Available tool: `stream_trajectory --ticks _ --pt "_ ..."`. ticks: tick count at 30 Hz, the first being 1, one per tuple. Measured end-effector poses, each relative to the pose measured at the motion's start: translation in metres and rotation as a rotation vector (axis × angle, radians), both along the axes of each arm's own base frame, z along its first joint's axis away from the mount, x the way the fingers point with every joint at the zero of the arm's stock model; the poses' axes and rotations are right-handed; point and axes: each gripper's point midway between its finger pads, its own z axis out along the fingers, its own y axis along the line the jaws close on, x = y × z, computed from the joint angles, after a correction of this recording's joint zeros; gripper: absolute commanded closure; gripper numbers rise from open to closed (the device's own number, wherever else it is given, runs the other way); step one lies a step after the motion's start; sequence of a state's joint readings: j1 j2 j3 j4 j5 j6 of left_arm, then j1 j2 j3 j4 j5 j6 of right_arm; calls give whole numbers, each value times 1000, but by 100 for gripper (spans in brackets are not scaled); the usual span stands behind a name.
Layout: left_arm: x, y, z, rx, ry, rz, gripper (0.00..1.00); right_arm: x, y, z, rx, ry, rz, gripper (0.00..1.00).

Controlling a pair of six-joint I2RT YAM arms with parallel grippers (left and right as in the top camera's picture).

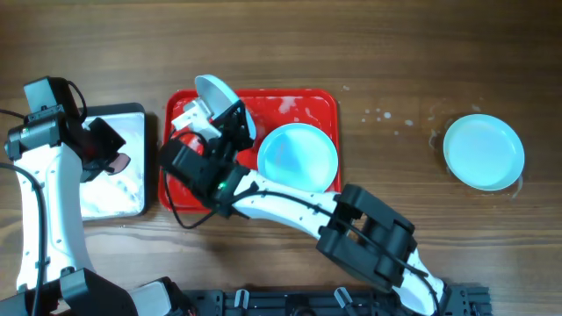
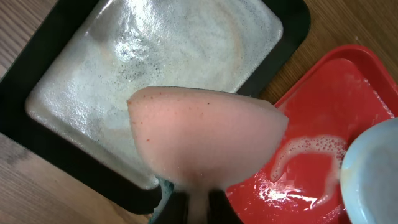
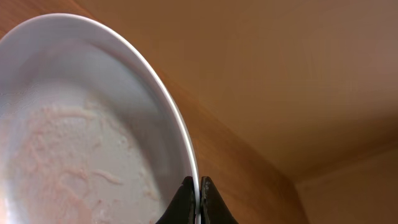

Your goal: Clean dirty plates on tray and stack at the side

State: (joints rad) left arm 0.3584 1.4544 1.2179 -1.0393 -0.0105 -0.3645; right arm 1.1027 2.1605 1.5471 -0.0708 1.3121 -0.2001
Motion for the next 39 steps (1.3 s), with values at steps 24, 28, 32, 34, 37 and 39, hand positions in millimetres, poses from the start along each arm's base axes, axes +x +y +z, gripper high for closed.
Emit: stream_trajectory --ticks 24,28,32,34,37,39 --pt "-1 0 0 -2 4 0 96 -11 1 7 -72 -22 -15 96" --pt "-2 -1 -1 -3 7 0 96 -17 11 4 -64 -8 22 96" --pt "-2 -1 -1 -3 7 1 96 -19 14 3 -62 -3 34 96" --pt "-2 -1 -1 -6 6 11 96 -19 14 3 -62 -3 34 96" --pt "-2 -1 -1 -7 6 15 96 -19 15 2 -59 1 41 96" --pt "-2 -1 -1 -7 5 17 96 -18 17 1 -56 8 51 96"
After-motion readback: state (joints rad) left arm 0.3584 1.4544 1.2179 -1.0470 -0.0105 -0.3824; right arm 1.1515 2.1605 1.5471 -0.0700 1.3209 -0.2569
